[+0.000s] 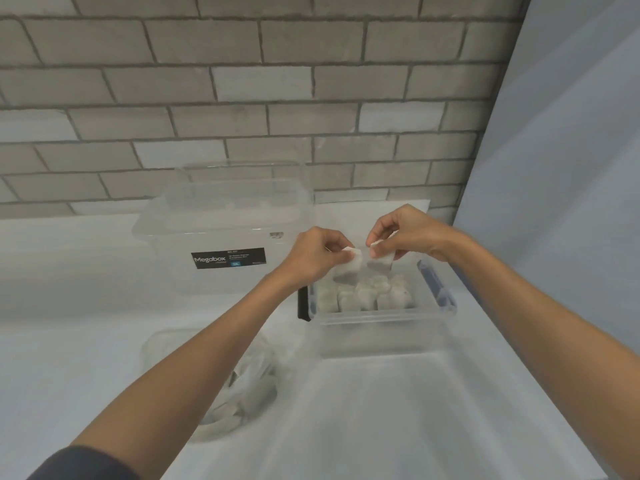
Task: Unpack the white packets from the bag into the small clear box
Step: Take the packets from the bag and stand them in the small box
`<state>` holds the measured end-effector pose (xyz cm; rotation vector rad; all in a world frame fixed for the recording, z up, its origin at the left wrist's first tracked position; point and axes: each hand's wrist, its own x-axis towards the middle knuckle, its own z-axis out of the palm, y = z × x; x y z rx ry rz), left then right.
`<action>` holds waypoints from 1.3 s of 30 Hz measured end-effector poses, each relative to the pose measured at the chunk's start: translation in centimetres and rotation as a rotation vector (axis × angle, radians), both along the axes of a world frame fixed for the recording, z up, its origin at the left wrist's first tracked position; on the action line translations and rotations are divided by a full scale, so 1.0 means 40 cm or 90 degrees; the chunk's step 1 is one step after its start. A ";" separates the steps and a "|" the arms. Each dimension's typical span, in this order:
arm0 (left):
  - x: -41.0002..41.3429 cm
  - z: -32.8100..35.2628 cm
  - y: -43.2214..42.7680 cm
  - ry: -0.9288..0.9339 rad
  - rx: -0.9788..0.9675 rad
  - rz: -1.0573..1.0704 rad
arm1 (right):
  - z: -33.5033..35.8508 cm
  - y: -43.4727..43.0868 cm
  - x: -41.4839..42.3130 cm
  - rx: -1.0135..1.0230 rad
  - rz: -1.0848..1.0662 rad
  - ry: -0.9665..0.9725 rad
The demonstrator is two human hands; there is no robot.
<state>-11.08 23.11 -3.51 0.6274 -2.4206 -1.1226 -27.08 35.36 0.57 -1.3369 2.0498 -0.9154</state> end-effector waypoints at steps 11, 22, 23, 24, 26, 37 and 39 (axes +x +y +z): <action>-0.160 -0.116 0.023 -0.324 -0.162 -0.077 | -0.149 -0.018 -0.079 0.120 0.069 0.133; -0.183 -0.180 0.008 -0.469 -0.225 -0.032 | -0.205 -0.061 -0.084 0.212 0.094 0.163; -0.184 -0.184 0.007 -0.473 -0.242 -0.030 | -0.207 -0.062 -0.083 0.211 0.095 0.163; -0.184 -0.187 0.007 -0.481 -0.255 -0.028 | -0.208 -0.062 -0.082 0.210 0.096 0.159; -0.186 -0.194 0.005 -0.492 -0.266 -0.023 | -0.210 -0.065 -0.084 0.210 0.099 0.153; -0.187 -0.214 -0.002 -0.497 -0.273 -0.025 | -0.239 -0.091 -0.072 0.352 0.176 0.199; -0.186 -0.214 -0.004 -0.496 -0.270 -0.027 | -0.254 -0.103 -0.062 0.378 0.196 0.223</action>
